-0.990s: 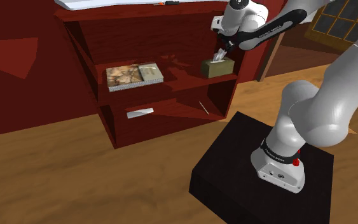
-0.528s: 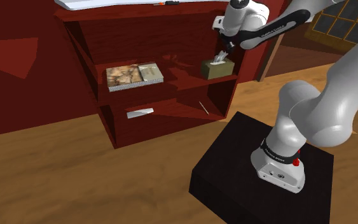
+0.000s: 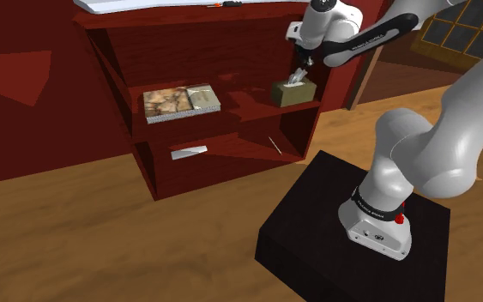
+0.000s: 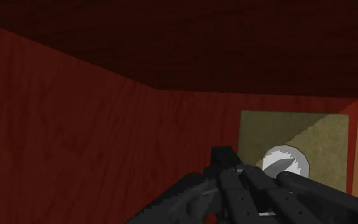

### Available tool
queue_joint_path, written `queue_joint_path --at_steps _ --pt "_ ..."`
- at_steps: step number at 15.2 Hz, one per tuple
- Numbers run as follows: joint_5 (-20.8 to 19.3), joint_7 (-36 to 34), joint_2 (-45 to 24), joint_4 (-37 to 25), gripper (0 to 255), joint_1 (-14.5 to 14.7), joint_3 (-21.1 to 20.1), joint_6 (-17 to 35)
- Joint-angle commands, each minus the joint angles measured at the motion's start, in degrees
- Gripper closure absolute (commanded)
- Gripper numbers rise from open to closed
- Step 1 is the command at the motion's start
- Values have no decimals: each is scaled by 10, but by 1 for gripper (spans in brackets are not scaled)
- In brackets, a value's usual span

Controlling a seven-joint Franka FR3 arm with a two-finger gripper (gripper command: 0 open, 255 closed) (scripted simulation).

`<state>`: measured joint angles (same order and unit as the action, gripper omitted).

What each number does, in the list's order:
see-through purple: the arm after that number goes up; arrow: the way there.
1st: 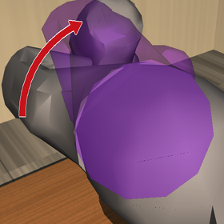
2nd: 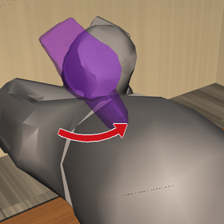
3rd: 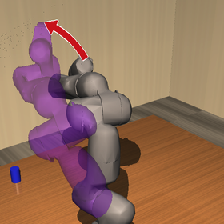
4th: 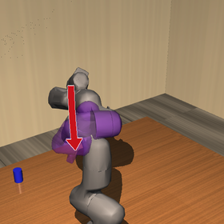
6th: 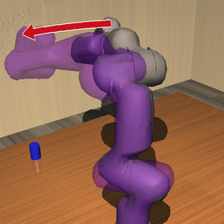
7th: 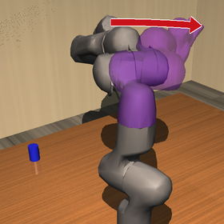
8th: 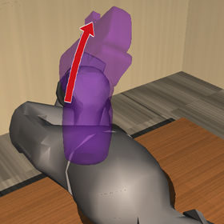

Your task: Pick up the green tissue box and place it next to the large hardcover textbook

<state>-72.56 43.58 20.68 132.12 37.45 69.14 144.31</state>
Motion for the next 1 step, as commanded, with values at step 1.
queue_joint_path --at_steps 1 --pt "185 0 -5 -16 255 7 -6 -89"
